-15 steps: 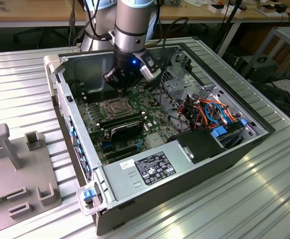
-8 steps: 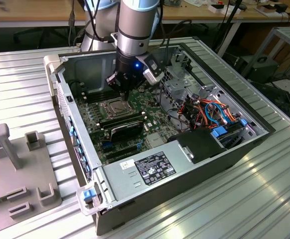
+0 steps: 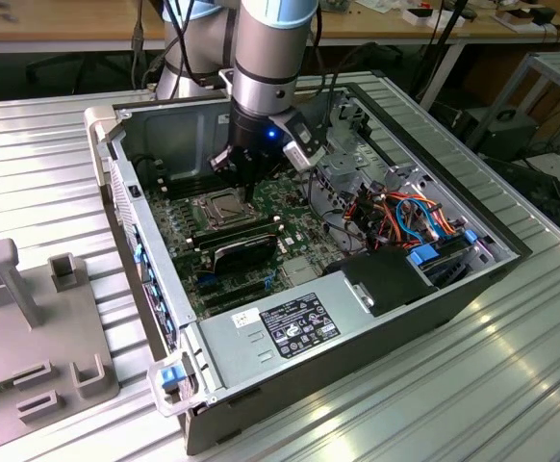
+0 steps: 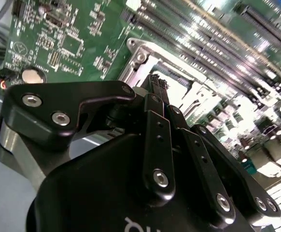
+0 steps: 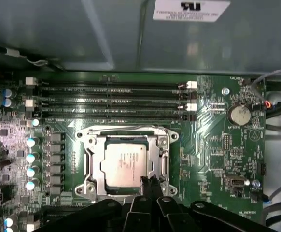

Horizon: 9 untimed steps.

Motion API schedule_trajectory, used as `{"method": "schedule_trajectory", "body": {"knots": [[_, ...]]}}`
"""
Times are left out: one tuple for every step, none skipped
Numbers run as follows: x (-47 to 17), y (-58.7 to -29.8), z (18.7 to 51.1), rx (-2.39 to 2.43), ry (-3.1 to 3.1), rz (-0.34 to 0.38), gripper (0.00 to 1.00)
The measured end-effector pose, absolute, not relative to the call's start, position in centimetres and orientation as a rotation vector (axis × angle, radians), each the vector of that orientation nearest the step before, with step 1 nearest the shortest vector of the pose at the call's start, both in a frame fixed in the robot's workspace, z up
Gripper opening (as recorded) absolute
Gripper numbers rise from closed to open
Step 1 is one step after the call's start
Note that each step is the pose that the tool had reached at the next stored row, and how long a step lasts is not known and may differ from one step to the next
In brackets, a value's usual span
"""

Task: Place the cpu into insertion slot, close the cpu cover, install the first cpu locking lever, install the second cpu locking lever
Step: 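Install the second cpu locking lever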

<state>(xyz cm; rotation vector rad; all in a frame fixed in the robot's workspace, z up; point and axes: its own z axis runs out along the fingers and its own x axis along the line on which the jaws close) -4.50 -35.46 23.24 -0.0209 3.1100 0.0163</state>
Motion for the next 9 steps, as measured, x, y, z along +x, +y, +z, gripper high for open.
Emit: {"method": "schedule_trajectory", "body": {"knots": [[-4.5,-35.7,23.3,-0.021,3.11,0.013,0.11],[-4.5,-36.0,23.3,-0.021,3.11,0.008,0.11],[-4.5,-36.2,23.4,-0.021,3.11,0.005,0.11],[-4.5,-36.3,23.4,-0.021,3.11,0.003,0.11],[-4.5,-36.6,23.5,-0.021,3.11,-0.003,0.11],[-4.5,-36.8,23.6,-0.021,3.11,-0.007,0.11],[-4.5,-36.9,23.6,-0.021,3.11,-0.01,0.11],[-4.5,-37.2,23.6,-0.021,3.11,-0.013,0.11],[-4.5,-37.4,23.6,-0.021,3.11,-0.015,0.11]]}}
